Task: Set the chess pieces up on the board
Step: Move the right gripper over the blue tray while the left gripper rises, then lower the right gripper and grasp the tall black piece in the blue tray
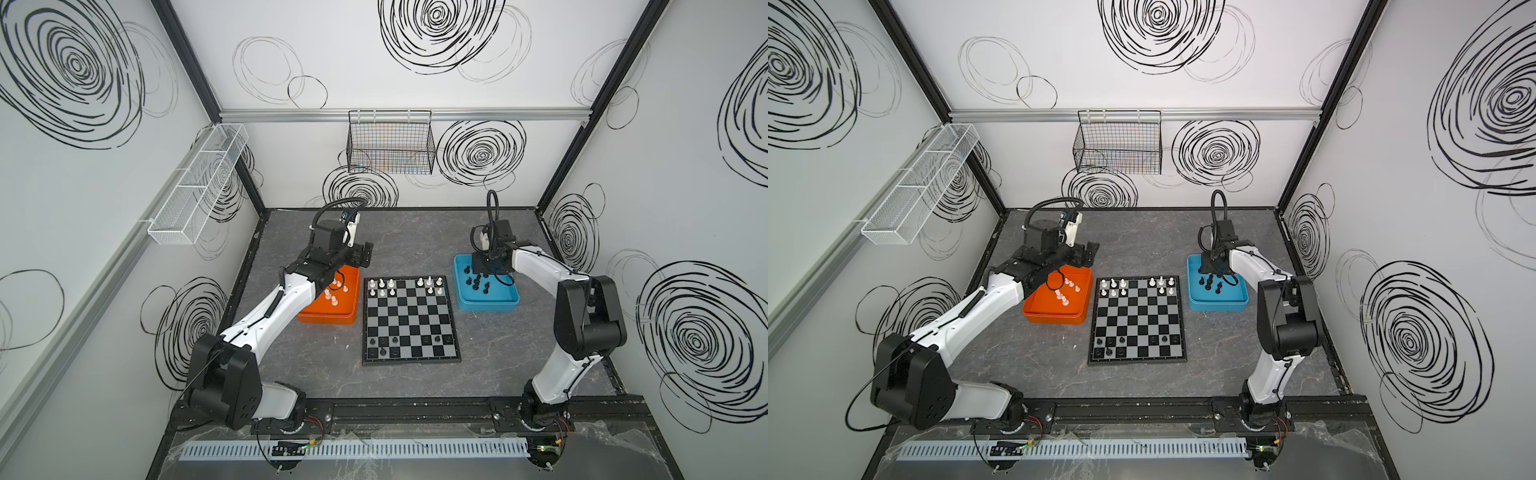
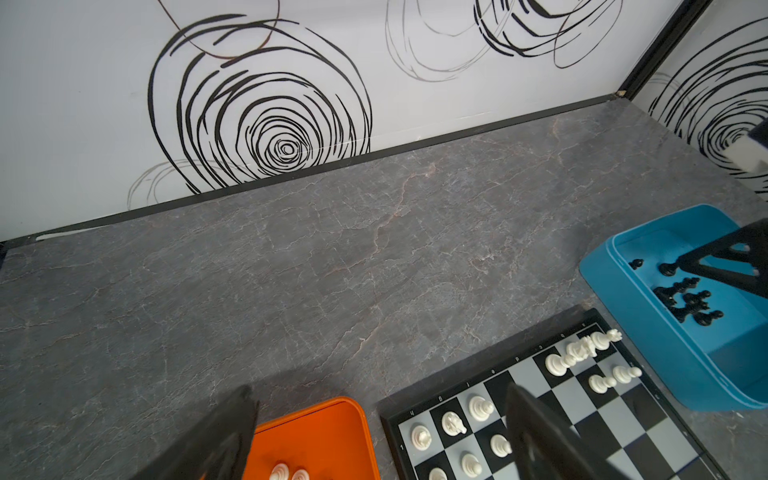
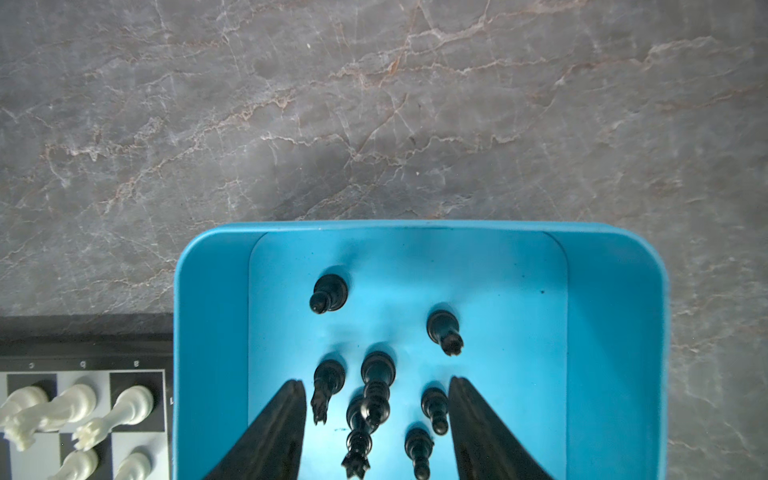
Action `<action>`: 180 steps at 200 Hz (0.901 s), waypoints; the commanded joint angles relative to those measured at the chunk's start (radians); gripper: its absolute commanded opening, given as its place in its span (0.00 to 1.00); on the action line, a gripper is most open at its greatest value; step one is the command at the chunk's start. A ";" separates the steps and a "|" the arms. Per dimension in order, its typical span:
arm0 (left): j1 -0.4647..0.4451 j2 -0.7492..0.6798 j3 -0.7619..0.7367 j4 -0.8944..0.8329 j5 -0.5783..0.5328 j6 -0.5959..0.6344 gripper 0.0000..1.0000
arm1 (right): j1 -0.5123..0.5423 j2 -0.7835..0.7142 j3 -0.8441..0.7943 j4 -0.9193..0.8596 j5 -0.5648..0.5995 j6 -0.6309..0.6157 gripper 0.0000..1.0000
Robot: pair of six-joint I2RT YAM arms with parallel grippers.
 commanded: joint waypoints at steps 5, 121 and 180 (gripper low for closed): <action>0.004 0.004 0.023 0.006 -0.003 -0.009 0.96 | 0.005 0.014 0.004 -0.032 0.014 0.025 0.57; 0.004 -0.005 0.034 -0.042 -0.027 -0.018 0.96 | -0.006 0.052 -0.014 -0.039 -0.029 0.065 0.41; 0.002 -0.002 0.037 -0.054 -0.028 -0.028 0.96 | -0.007 0.043 -0.038 -0.027 -0.044 0.073 0.36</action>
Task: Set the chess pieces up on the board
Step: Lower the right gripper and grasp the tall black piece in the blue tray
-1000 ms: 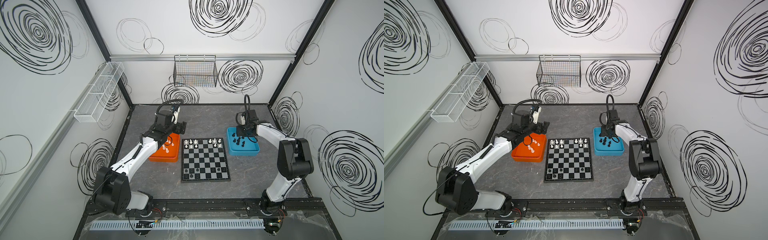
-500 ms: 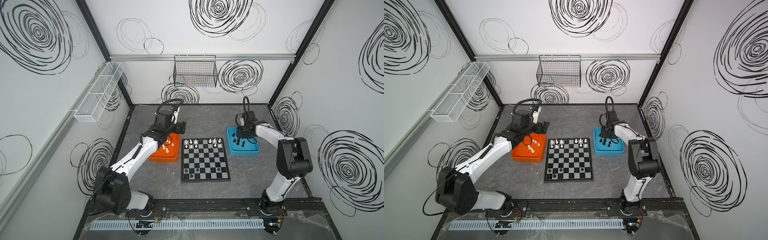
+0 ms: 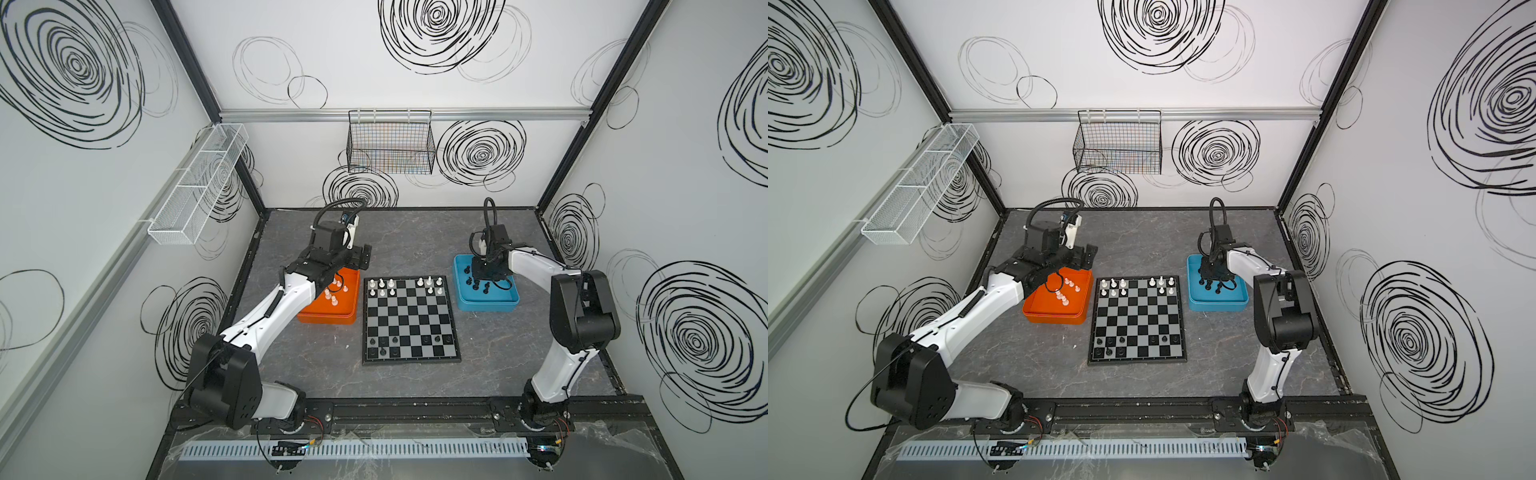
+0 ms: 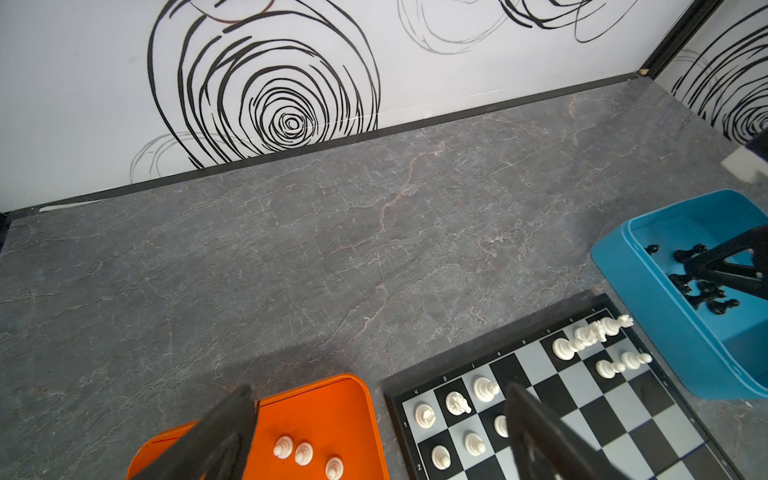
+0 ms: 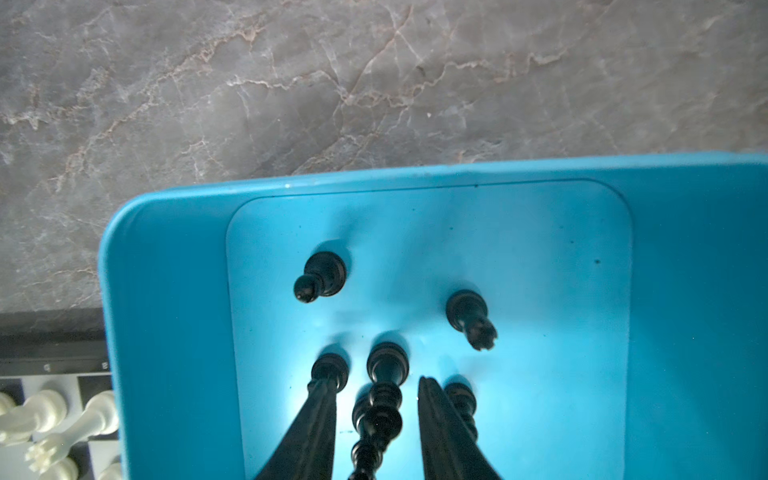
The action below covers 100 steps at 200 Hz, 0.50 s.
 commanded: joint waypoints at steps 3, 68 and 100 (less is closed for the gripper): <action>0.002 -0.002 0.035 0.003 -0.005 -0.013 0.96 | -0.006 -0.005 -0.018 -0.020 -0.005 0.014 0.35; 0.002 -0.011 0.030 0.002 -0.003 -0.021 0.96 | -0.008 -0.006 -0.015 -0.020 0.000 0.017 0.30; 0.003 -0.010 0.033 -0.001 0.000 -0.021 0.96 | -0.009 0.001 -0.007 -0.019 0.002 0.012 0.27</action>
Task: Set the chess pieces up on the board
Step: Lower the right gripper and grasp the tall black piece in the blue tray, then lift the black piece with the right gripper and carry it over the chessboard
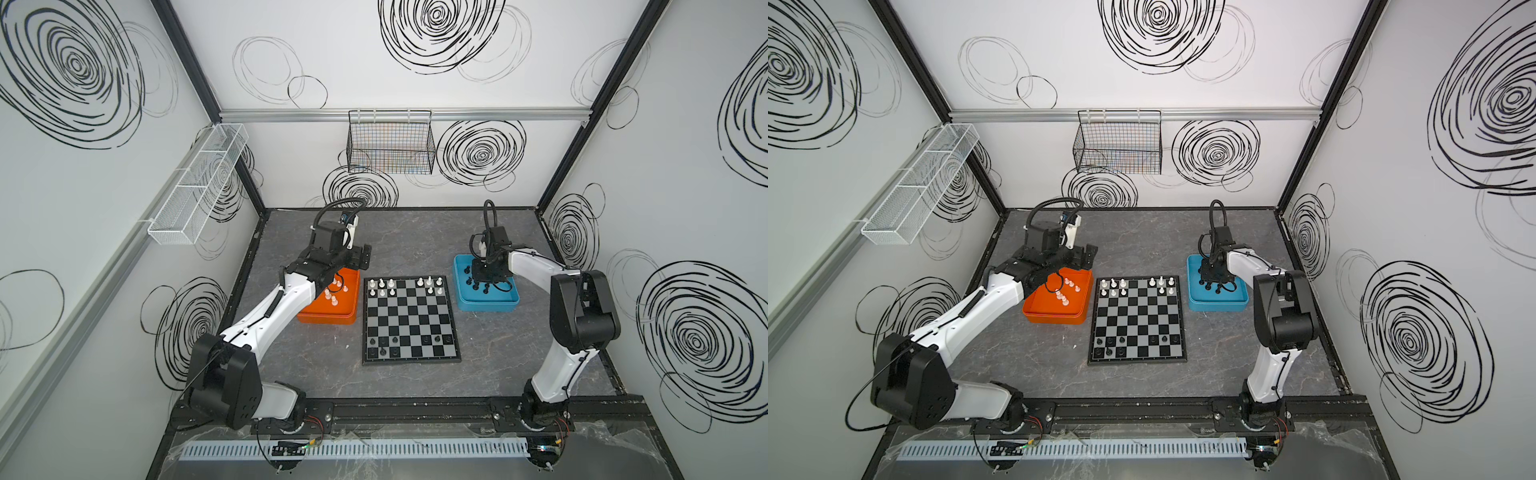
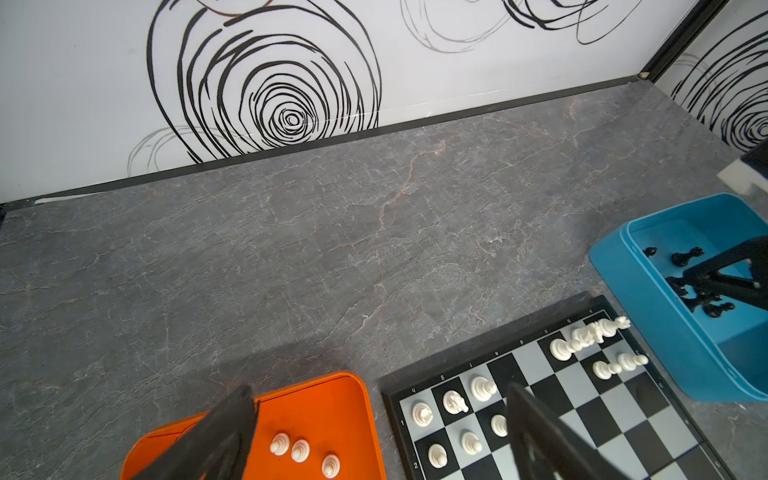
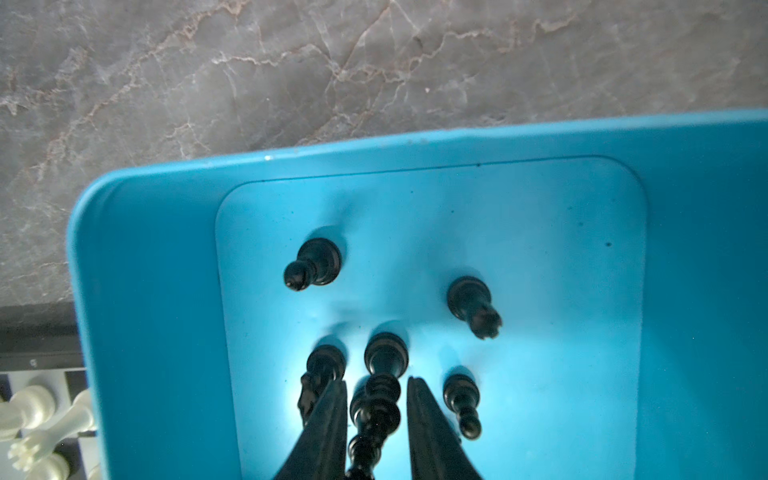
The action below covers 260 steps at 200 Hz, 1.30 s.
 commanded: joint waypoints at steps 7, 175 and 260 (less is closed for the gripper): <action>0.002 -0.010 0.035 0.001 0.000 -0.007 0.96 | -0.005 0.001 0.006 -0.015 0.007 0.002 0.27; 0.003 0.001 0.043 0.001 0.001 -0.013 0.96 | -0.014 -0.004 0.017 0.002 0.011 -0.017 0.19; 0.002 -0.002 0.049 0.005 0.014 -0.030 0.96 | -0.014 -0.043 0.090 -0.071 0.048 -0.054 0.19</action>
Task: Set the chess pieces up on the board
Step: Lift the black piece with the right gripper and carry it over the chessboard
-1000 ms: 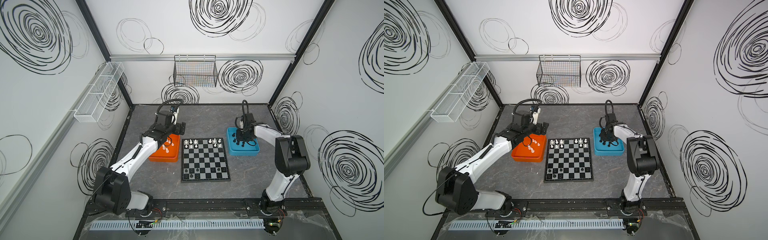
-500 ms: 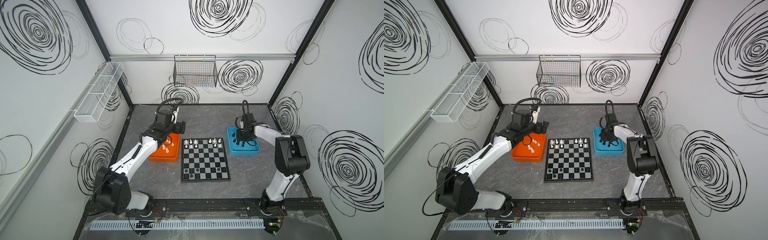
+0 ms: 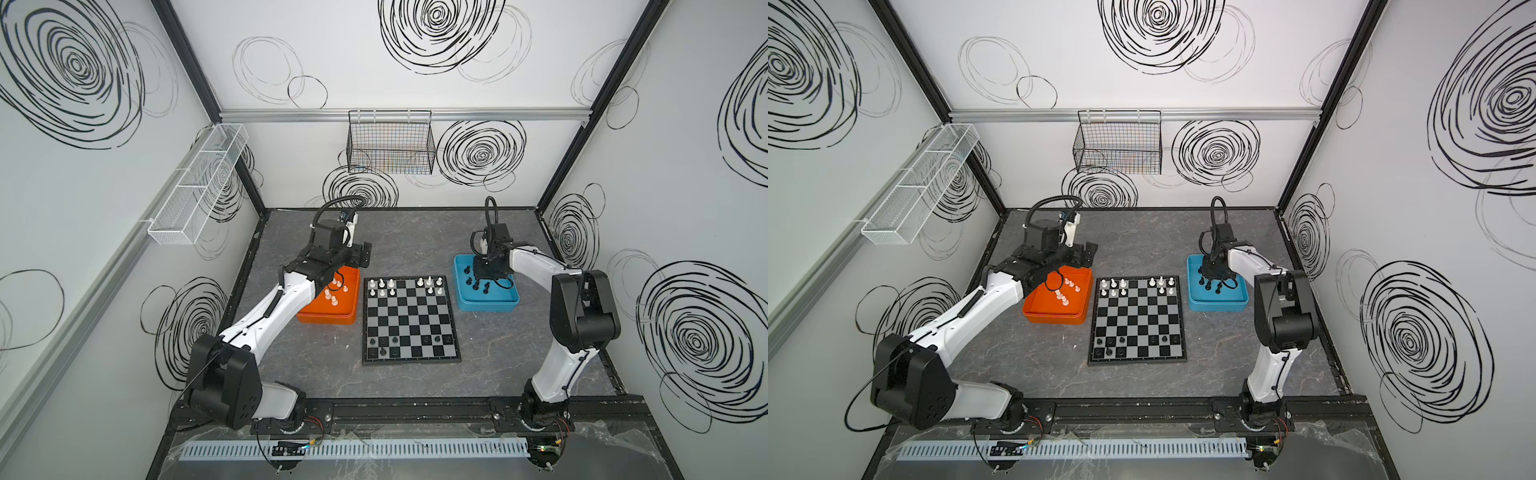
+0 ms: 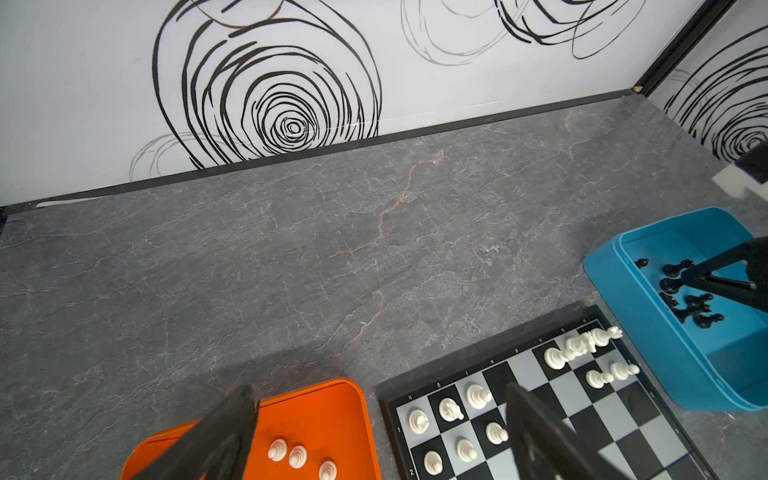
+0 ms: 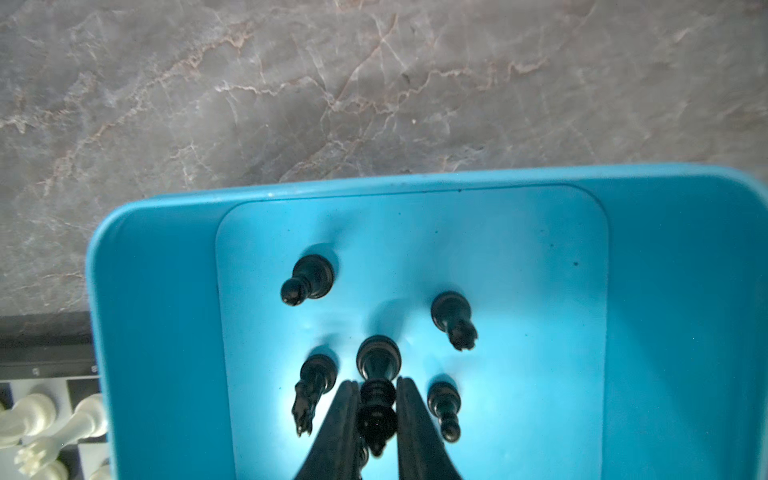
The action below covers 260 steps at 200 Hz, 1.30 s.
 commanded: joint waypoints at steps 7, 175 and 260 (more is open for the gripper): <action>0.002 -0.001 0.035 0.005 0.016 -0.017 0.96 | -0.005 -0.049 0.049 -0.052 0.026 -0.026 0.19; 0.062 0.079 0.184 -0.058 0.080 -0.042 0.96 | 0.323 -0.283 0.112 -0.255 -0.046 -0.049 0.19; 0.133 0.042 0.102 -0.039 0.125 -0.136 0.96 | 0.564 -0.397 -0.032 -0.199 -0.043 0.044 0.19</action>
